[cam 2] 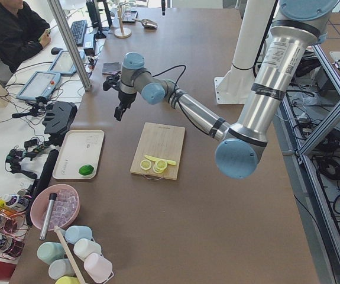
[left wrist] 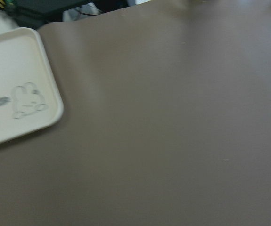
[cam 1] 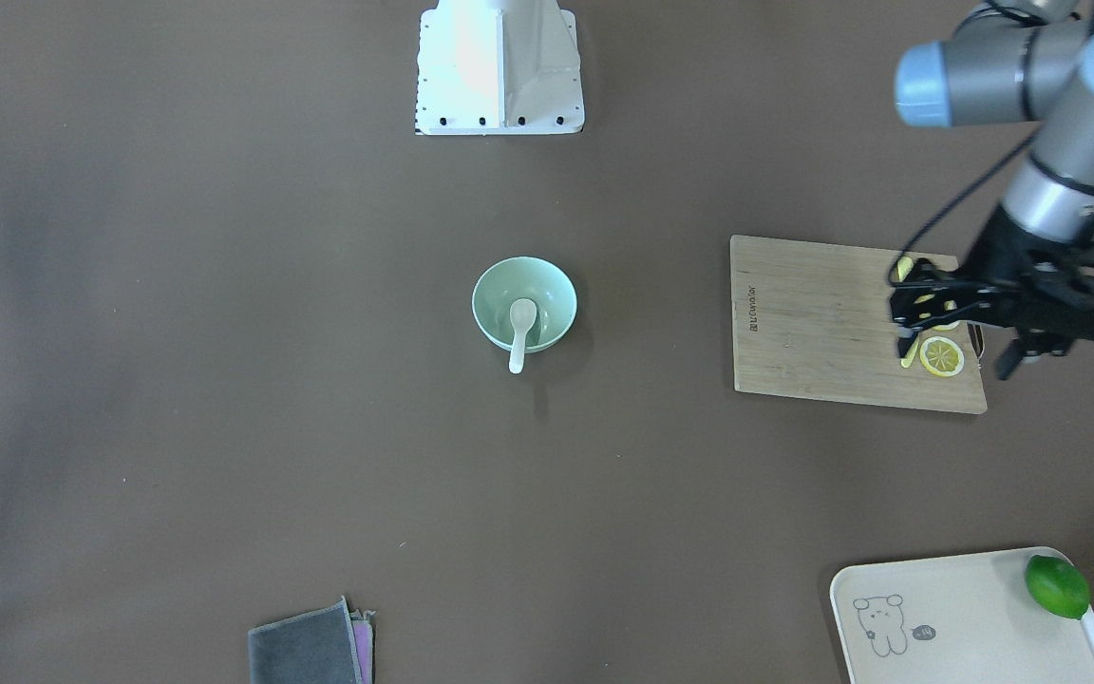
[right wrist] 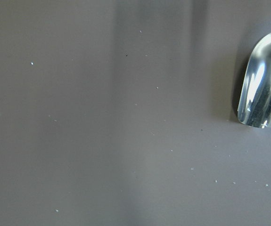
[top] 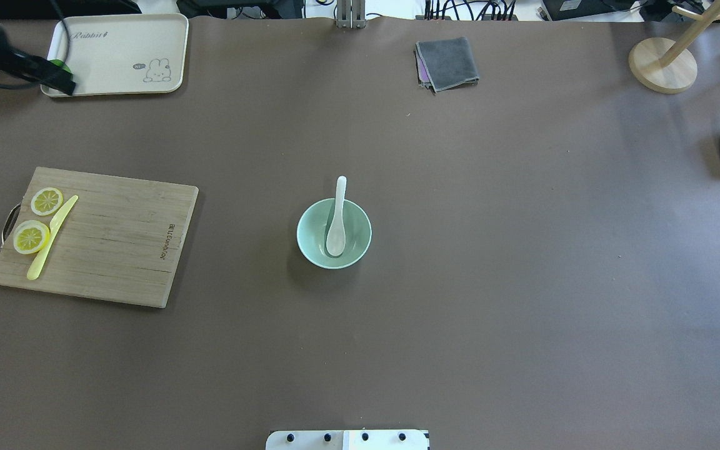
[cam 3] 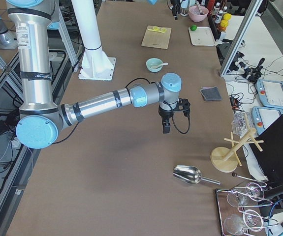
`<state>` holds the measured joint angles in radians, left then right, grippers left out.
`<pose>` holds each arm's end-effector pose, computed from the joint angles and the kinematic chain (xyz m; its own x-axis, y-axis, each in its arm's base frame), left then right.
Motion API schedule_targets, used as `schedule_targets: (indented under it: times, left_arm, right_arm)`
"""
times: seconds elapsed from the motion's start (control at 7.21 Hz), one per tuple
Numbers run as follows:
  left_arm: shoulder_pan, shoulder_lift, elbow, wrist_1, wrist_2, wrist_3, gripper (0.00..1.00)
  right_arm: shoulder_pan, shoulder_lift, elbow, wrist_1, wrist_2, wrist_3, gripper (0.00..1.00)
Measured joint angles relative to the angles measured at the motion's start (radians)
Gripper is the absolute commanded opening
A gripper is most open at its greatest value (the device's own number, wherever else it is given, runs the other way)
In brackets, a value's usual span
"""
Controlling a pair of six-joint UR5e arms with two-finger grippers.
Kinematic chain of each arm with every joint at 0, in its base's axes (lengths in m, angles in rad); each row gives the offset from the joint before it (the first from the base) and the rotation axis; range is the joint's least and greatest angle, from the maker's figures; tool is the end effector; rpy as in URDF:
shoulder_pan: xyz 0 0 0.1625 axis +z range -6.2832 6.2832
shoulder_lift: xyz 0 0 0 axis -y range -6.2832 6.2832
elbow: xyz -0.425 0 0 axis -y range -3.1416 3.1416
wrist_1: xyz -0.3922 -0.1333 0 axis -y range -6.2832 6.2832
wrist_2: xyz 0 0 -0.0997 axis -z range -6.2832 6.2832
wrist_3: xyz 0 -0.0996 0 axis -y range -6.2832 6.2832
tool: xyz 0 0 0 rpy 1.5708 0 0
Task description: Place spoon in bowl
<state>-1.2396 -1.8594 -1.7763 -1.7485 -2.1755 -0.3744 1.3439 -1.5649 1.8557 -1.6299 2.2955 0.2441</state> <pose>0.1211 -0.5879 0.3860 0.7101 0.2897 -0.6418 0.0056 0.9091 0.4166 -0.0452 -0.4949 0.5247 0.7276 -0.0782 0.6816 0.0444 0.9968 0.0669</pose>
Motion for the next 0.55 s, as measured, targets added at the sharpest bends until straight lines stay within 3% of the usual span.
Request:
schedule_targets:
  times: [0.28,0.55]
  left_arm:
    - [-0.251,0.126,0.060,-0.016,-0.187,0.193,0.98]
    - [-0.330,0.187,0.120,-0.048,-0.216,0.257,0.98]
  right_arm:
    - [0.064,-0.047,-0.005,-0.003,0.002,-0.065,1.00]
    - [0.093,-0.078,-0.006,-0.003,0.003,-0.078,1.00]
